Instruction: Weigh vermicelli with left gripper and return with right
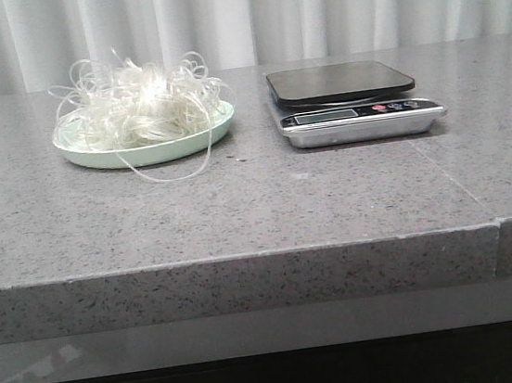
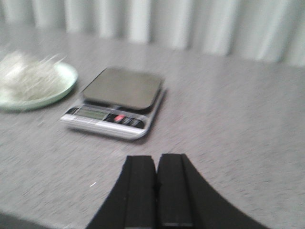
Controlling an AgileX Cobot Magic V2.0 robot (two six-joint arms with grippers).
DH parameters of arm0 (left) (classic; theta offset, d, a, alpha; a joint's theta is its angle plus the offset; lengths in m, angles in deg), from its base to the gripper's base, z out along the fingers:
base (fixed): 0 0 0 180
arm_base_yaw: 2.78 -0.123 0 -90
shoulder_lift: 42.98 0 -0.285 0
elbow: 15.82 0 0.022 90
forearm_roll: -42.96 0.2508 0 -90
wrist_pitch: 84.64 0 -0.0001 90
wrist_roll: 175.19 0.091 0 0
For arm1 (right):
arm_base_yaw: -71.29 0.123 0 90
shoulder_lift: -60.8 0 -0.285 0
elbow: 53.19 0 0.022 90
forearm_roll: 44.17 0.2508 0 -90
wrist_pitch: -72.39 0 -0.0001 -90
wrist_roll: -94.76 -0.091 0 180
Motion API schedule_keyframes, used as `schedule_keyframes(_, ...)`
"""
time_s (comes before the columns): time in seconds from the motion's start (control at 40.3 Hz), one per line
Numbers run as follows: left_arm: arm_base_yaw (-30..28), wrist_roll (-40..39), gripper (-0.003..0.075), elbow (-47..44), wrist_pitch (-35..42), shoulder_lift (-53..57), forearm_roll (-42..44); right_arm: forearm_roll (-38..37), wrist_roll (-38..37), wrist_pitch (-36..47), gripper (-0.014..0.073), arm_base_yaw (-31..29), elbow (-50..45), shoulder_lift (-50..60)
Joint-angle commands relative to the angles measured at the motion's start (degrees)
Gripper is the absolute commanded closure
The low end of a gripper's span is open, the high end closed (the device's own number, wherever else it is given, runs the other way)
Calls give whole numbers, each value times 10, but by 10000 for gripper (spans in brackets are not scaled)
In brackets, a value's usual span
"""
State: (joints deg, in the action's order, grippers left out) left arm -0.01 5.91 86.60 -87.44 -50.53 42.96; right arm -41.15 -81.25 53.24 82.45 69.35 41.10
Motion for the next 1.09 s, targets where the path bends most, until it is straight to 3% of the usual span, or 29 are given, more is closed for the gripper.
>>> schedule_keyframes(0.0, -1, -5, 564, -20, 46, 13, -4, -4, 1, 139, 459, -35, -45, 39)
schedule_keyframes(0.124, -1, -5, 564, -20, 46, 13, -4, -4, 0, 200, 459, -75, -120, 87)
schedule_keyframes(0.248, -1, -5, 564, -20, 46, 13, -4, -4, 0, 210, 459, -102, -163, 114)
schedule_keyframes(0.471, -1, -5, 564, -20, 46, 13, -4, -4, -2, 249, 459, -104, -211, 135)
schedule_keyframes(1.067, -1, -5, 564, -20, 46, 13, -4, -4, -12, 244, 459, -104, -211, 135)
